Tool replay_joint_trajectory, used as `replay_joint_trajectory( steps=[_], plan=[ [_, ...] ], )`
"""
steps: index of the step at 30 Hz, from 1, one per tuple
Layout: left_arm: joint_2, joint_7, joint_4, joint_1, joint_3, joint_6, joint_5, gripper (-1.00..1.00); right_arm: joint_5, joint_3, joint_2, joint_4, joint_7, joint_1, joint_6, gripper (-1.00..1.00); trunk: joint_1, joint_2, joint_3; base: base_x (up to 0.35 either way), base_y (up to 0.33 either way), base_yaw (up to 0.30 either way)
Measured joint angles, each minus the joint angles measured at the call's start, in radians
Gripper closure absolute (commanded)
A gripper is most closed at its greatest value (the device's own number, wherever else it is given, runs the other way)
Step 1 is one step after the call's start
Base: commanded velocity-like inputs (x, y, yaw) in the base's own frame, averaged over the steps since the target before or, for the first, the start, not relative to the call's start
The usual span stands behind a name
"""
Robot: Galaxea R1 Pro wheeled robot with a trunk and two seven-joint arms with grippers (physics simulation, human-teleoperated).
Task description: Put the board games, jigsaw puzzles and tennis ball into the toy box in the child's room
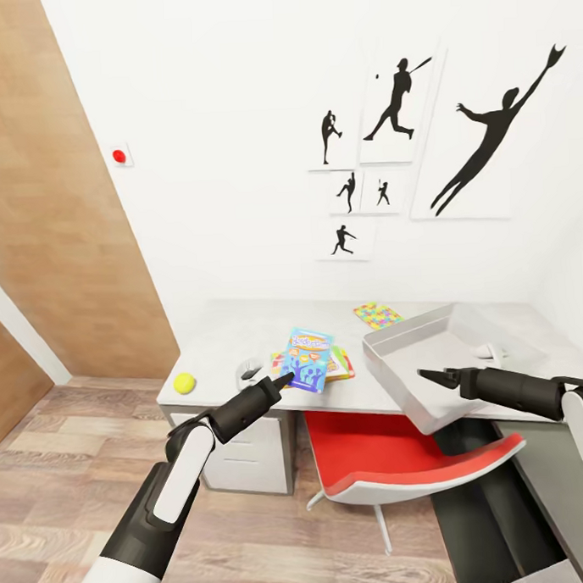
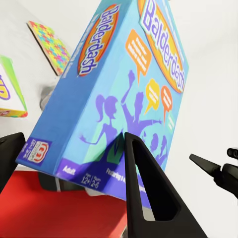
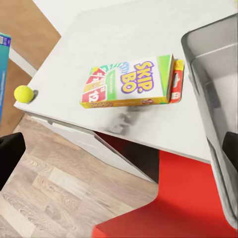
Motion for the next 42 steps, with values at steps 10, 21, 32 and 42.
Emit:
replay_joint_trajectory(
  steps=[10,21,32,42],
  plan=[
    [-0.001,0.002,0.000,0.000,-0.001,0.000,-0.002,1.00,0.000,0.000,-0.001,0.000,0.000,0.001,0.000,-1.00,0.000,0.000,0.000,0.000,0.000,-0.243],
    [-0.001,0.002,0.000,0.000,-0.003,0.002,-0.001,1.00,0.000,0.000,-0.003,0.000,0.000,0.000,0.000,-1.00,0.000,0.000,0.000,0.000,0.000,-0.282],
    [-0.002,0.007,-0.001,-0.003,0.004,0.054,0.004,1.00,0.000,-0.001,-0.009,0.000,0.001,0.000,0.000,-1.00,0.000,0.000,0.000,0.000,0.000,-0.285],
    [0.000,0.009,-0.028,-0.009,0.007,0.096,0.006,1.00,0.000,-0.001,-0.011,0.000,0.017,0.001,0.000,-1.00,0.000,0.000,0.000,0.000,0.000,-0.286]
  ],
)
